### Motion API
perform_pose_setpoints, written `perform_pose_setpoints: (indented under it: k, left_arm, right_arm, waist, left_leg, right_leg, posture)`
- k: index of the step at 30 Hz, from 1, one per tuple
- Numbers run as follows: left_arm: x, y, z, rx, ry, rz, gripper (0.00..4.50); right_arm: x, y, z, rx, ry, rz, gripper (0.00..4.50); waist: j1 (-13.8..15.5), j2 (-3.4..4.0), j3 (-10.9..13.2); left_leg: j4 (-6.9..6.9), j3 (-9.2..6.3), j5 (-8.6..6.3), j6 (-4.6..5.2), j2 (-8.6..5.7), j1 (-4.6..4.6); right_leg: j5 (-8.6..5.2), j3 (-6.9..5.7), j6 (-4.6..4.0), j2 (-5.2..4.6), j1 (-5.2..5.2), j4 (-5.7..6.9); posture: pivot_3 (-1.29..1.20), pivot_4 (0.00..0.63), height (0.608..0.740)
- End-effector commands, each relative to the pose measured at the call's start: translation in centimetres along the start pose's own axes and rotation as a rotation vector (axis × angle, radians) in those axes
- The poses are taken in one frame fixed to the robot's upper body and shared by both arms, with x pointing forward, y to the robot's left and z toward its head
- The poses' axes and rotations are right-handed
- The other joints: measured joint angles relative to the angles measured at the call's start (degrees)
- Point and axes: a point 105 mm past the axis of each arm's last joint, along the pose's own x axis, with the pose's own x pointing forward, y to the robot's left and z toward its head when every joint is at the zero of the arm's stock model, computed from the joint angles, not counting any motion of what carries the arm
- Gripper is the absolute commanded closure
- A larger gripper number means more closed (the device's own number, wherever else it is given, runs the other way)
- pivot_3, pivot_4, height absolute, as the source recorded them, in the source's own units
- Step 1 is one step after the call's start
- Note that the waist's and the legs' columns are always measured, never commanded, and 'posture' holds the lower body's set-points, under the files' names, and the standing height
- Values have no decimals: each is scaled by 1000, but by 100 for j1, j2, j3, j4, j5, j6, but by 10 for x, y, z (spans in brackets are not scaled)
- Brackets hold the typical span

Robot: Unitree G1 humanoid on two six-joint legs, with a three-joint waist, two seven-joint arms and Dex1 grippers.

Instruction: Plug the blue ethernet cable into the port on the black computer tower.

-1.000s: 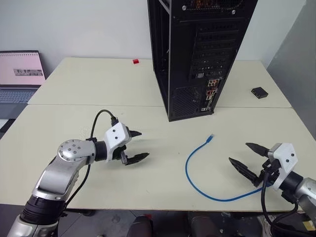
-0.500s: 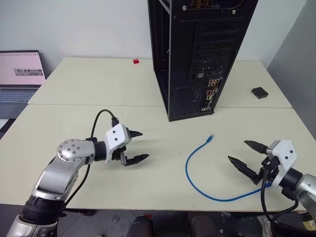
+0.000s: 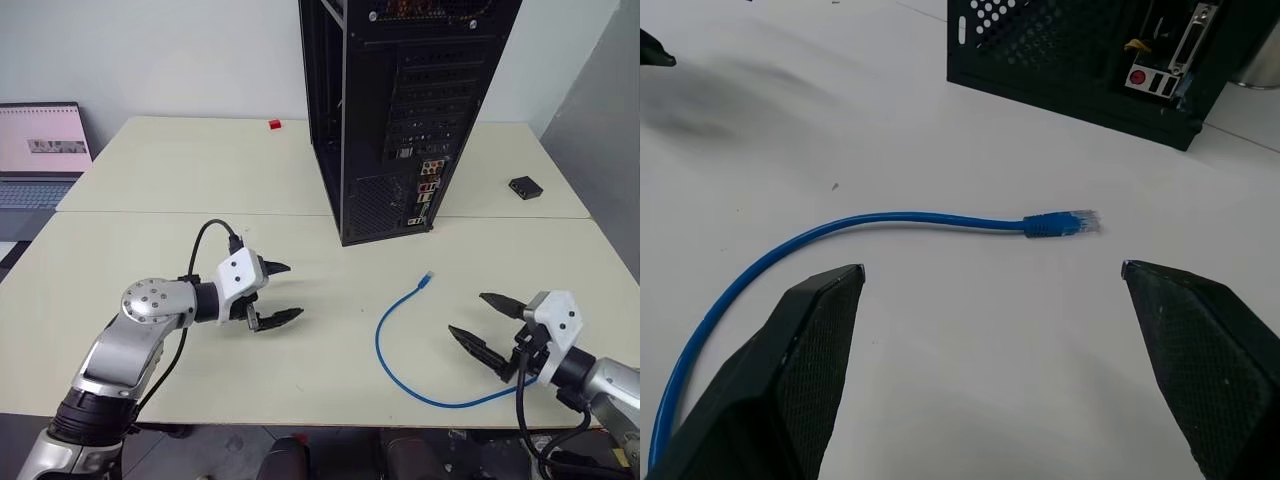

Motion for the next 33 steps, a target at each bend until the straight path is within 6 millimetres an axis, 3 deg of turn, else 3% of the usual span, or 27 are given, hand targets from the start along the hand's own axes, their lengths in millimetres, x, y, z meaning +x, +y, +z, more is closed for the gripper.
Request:
perform_pose_setpoints:
  k: [1,6,14,26,33]
  left_arm:
    - [1,1,8,43,-21,-1,66]
    - [0,1,8,42,-20,-3,66]
    - [4,-3,8,43,-23,-17,66]
    - [7,-5,13,38,-37,-31,66]
    - [8,-6,14,39,-40,-39,66]
  right_arm:
    - [1,3,10,-50,-27,4,149]
    - [4,3,13,-48,-24,3,149]
    - [24,25,15,0,-17,83,149]
    - [83,7,4,250,75,-246,149]
    - [94,4,5,291,134,-396,149]
  waist:
    - [0,0,0]
    - [0,0,0]
    - [-3,-1,0]
    - [-8,-1,0]
    - [-7,0,0]
  left_leg:
    - [0,0,0,0,0,0]
    - [0,0,0,0,0,0]
    - [0,0,0,0,0,0]
    - [1,-4,0,-1,1,-8]
    - [0,-7,1,-1,1,-12]
  right_leg:
    - [0,0,0,0,0,0]
    - [0,0,0,0,0,0]
    - [0,0,0,0,0,0]
    - [0,-3,-1,-1,-8,1]
    - [0,-5,-1,-1,-13,3]
  posture:
    - [0,150,740]
    - [0,150,740]
    - [0,150,740]
    - [0,150,740]
    - [0,150,740]
